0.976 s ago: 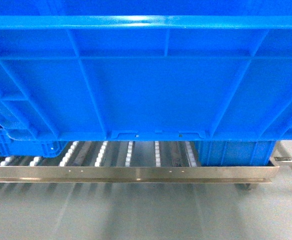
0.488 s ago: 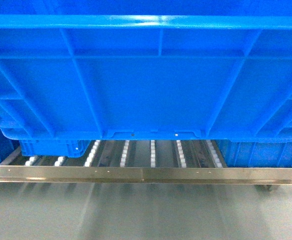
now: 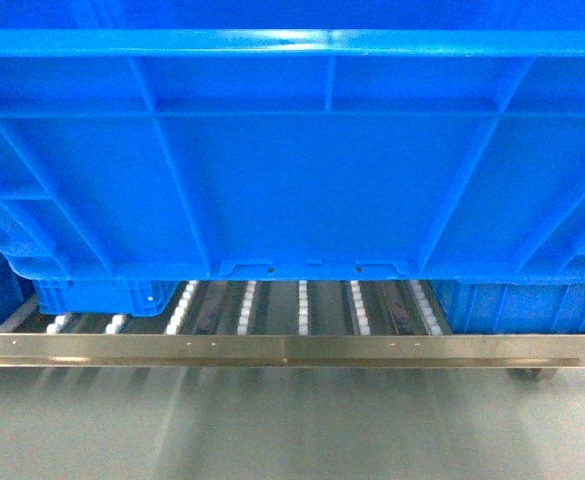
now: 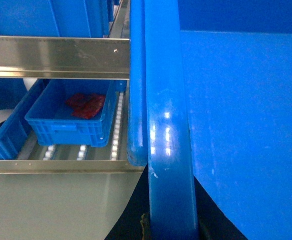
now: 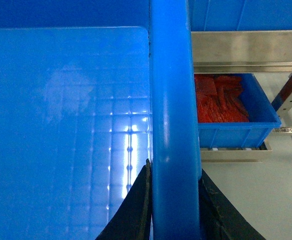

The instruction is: Place box next to blue box on left shelf

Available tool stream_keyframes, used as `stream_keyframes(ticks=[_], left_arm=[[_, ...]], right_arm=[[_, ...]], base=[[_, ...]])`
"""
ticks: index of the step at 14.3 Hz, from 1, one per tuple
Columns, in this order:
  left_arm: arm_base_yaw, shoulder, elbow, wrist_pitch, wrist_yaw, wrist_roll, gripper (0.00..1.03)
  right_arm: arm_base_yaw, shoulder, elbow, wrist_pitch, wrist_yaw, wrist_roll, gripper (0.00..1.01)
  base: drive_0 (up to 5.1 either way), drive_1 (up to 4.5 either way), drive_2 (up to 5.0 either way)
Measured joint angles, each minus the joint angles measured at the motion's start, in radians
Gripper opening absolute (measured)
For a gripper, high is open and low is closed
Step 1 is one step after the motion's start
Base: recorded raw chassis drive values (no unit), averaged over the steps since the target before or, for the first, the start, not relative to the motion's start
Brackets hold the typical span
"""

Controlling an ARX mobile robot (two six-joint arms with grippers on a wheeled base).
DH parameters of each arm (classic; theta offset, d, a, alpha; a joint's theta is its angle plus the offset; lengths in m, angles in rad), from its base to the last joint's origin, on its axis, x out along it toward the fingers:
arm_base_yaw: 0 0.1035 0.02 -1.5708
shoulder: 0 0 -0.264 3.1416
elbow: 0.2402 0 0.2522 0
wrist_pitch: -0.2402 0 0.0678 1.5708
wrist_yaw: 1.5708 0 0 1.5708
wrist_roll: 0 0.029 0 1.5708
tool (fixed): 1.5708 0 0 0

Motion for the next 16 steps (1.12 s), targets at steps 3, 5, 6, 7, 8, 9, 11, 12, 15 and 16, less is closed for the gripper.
stream_keyframes(ticks=[3,5,6,7,8,9,11,12,15,16], left_arm=[[0.0,0.0,0.0,0.0,0.0,0.0,0.06],[0.0,0.0,0.0,0.0,0.0,0.0,0.06],[0.0,0.0,0.0,0.0,0.0,0.0,0.06],[0.0,0.0,0.0,0.0,0.0,0.0,0.06],[0.0,0.0,0.0,0.0,0.0,0.0,0.06],[0.0,0.0,0.0,0.0,0.0,0.0,0.06],[0.0,0.0,0.0,0.0,0.0,0.0,0.06],[0.0,0.0,0.0,0.0,0.0,0.0,0.06],[0.0,0.0,0.0,0.006,0.0,0.0,0.06],[0.0,0.0,0.0,0.001,0.0,0.0,0.06]], right_arm=[[0.0,0.0,0.0,0.0,0.0,0.0,0.18],[0.0,0.0,0.0,0.0,0.0,0.0,0.18],[0.0,0.0,0.0,0.0,0.0,0.0,0.18],[0.0,0.0,0.0,0.0,0.0,0.0,0.18],[0.0,0.0,0.0,0.0,0.0,0.0,0.18],[0.0,0.0,0.0,-0.001,0.0,0.0,0.18],[0.0,0.0,0.0,0.0,0.0,0.0,0.18],[0.0,0.0,0.0,0.0,0.0,0.0,0.18],[0.0,0.0,0.0,0.005,0.0,0.0,0.18],[0.0,0.0,0.0,0.001,0.001,0.0,0.18]], base=[[0.0,0.0,0.0],[0.0,0.0,0.0],[0.0,0.0,0.0],[0.0,0.0,0.0],[0.0,0.0,0.0],[0.0,0.0,0.0],[0.0,0.0,0.0],[0.0,0.0,0.0],[0.0,0.0,0.0],[0.0,0.0,0.0]])
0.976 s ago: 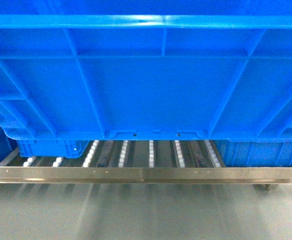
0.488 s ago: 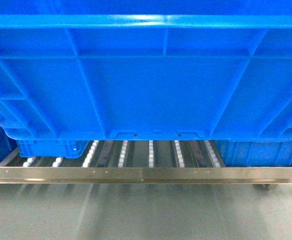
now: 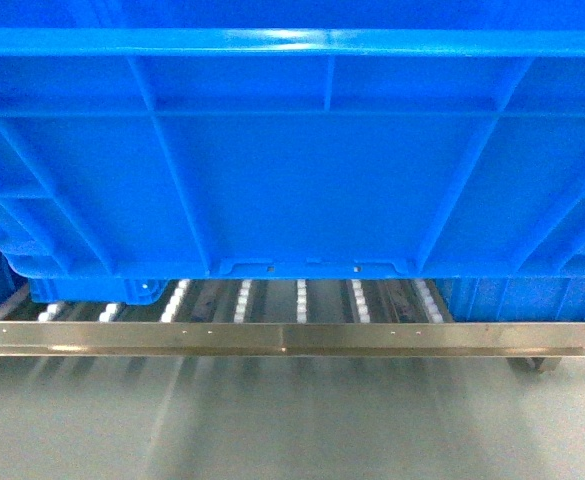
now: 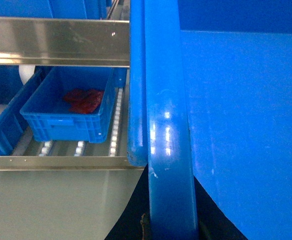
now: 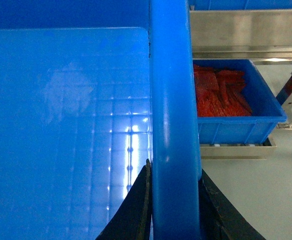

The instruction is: Place box next to blue box on left shelf

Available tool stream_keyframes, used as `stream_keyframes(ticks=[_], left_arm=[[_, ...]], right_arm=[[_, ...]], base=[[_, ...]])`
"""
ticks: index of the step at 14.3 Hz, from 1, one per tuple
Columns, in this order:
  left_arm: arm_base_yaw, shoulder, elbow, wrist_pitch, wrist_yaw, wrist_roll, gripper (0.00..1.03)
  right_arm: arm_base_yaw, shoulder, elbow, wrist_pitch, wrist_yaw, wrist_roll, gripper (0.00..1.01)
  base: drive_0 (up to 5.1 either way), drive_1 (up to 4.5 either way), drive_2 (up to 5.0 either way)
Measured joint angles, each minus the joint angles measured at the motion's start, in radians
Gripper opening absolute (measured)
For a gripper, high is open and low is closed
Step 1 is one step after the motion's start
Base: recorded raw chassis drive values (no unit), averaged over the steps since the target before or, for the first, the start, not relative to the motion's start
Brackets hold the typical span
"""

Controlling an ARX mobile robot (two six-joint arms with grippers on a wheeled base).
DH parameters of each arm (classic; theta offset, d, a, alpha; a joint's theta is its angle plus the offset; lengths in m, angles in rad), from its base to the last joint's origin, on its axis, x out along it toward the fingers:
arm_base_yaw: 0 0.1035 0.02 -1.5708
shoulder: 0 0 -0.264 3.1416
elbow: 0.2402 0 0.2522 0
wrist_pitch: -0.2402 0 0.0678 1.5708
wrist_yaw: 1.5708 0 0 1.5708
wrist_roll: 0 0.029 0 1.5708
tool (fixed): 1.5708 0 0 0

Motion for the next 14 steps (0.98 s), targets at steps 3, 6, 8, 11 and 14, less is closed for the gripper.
stream_keyframes(ticks=[3,6,8,11,14], left_arm=[[0.0,0.0,0.0,0.0,0.0,-0.001,0.06],[0.0,0.0,0.0,-0.002,0.0,-0.002,0.06],[0.0,0.0,0.0,-0.001,0.0,-0.001,0.06],[0.0,0.0,0.0,0.0,0.0,-0.002,0.06],[0.0,0.0,0.0,-0.001,0.0,-0.001,0.06]], right_arm=[[0.0,0.0,0.0,-0.002,0.0,0.0,0.18],[0.0,0.0,0.0,-0.002,0.0,0.0,0.18],[0.0,0.0,0.0,-0.002,0.0,0.0,0.18],[0.0,0.0,0.0,-0.001,0.0,0.0,0.18],[0.0,0.0,0.0,-0.002,0.001,0.0,0.18]], base=[[0.0,0.0,0.0],[0.0,0.0,0.0],[0.0,0.0,0.0],[0.0,0.0,0.0],[0.0,0.0,0.0]])
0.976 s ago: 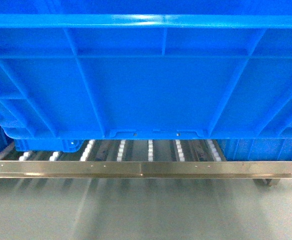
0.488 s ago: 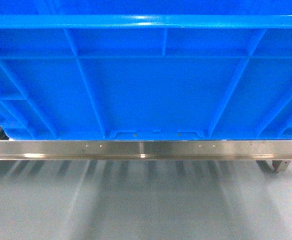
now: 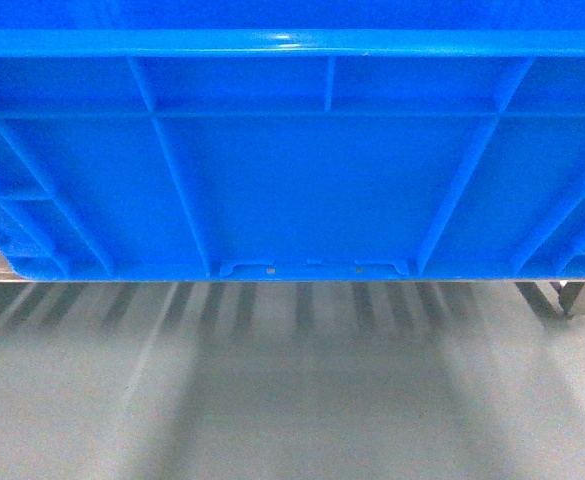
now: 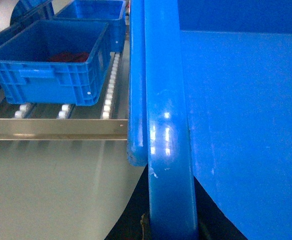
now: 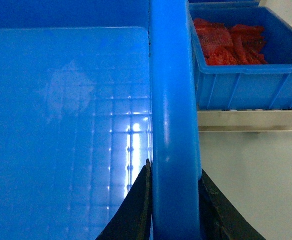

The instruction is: Place box next to blue box on left shelf

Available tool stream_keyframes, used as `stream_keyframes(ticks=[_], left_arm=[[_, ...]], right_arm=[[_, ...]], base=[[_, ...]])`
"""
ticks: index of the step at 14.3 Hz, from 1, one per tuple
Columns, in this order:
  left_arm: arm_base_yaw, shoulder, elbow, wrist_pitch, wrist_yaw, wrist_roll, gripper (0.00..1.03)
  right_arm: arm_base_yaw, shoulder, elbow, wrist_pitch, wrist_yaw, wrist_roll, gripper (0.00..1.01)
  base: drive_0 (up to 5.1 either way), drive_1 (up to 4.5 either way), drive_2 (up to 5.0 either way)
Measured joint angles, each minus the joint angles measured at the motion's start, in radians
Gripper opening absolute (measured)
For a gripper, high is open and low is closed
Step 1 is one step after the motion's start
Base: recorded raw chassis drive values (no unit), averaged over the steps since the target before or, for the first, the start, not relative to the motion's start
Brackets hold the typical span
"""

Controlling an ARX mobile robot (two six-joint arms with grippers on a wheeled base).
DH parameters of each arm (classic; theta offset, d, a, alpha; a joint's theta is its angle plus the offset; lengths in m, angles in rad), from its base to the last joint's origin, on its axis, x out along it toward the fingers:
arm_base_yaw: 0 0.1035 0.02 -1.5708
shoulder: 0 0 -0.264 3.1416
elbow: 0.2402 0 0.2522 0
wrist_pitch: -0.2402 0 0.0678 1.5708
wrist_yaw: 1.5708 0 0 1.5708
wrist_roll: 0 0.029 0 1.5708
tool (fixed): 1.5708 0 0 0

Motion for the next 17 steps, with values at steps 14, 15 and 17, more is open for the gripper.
stream_keyframes(ticks=[14,15,17], left_arm=[[0.0,0.0,0.0,-0.005,0.0,-0.002,0.06],[0.0,0.0,0.0,-0.005,0.0,-0.002,0.06],[0.0,0.0,0.0,-0.005,0.0,-0.002,0.06]], right_arm=[[0.0,0.0,-0.003,0.001,0.0,0.0,0.17],[0.0,0.0,-0.003,0.001,0.0,0.0,0.17],[0.0,0.0,-0.002,0.001,0.0,0.0,0.17]], base=[[0.0,0.0,0.0],[0.0,0.0,0.0],[0.0,0.0,0.0]])
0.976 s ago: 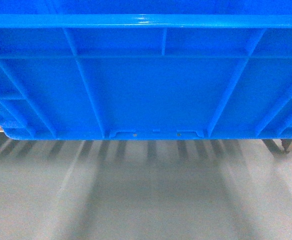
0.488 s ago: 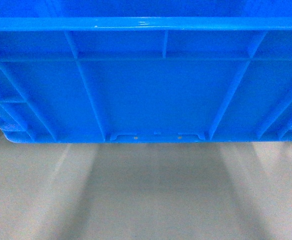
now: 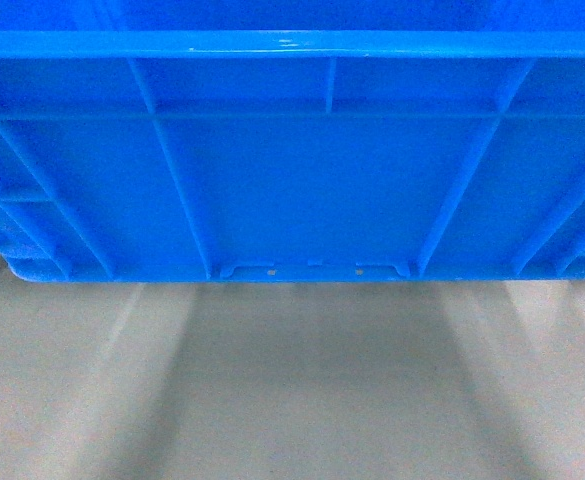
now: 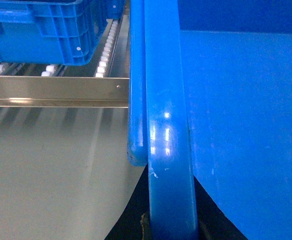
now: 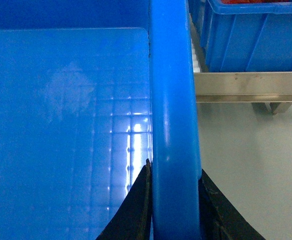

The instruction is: Place box next to blue box on left shelf

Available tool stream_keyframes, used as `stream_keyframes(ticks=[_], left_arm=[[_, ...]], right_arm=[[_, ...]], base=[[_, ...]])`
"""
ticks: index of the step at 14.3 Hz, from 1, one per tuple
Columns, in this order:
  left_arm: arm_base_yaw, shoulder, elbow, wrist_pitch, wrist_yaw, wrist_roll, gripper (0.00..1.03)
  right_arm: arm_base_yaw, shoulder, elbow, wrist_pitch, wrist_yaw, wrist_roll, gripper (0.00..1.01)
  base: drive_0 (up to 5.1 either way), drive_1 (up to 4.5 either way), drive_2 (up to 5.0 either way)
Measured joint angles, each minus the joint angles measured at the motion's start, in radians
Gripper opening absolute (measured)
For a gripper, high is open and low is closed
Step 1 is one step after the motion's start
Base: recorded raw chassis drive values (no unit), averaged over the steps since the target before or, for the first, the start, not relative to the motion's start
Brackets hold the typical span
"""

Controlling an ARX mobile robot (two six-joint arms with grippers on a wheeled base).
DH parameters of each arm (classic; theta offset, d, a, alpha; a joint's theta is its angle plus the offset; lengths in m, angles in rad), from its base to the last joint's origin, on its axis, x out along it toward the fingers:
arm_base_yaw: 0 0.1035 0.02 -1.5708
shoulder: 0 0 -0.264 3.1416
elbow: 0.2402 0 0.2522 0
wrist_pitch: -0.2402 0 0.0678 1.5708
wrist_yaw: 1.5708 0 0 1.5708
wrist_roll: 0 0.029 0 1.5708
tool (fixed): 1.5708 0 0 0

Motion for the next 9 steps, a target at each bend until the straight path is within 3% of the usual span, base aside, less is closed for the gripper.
stream_keyframes(ticks=[2,9], left_arm=[[0.0,0.0,0.0,0.0,0.0,0.0,0.06],[0.0,-0.003,0.0,0.005,0.0,0.003,0.06]], right_arm=[[0.0,0.0,0.0,0.0,0.0,0.0,0.17],[0.0,-0.002,0.0,0.0,0.0,0.0,0.17]], base=[[0.0,0.0,0.0],[0.1,4.33,-4.2]])
